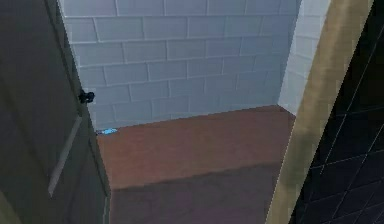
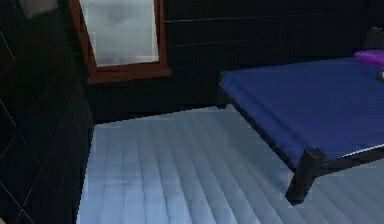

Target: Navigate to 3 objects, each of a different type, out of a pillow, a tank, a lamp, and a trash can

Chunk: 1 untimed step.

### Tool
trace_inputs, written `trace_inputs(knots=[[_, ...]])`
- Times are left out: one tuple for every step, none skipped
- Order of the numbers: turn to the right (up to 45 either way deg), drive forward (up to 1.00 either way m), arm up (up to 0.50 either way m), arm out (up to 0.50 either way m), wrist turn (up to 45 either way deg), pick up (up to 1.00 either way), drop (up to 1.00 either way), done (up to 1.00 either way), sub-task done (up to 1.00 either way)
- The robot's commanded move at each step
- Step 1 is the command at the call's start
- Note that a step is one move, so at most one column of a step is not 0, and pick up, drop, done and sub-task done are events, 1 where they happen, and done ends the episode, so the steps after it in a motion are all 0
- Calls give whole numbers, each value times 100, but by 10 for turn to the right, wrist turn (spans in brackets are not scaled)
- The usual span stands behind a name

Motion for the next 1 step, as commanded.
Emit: trace_inputs(knots=[[0,35,0,0,0,0,0,0,0]])
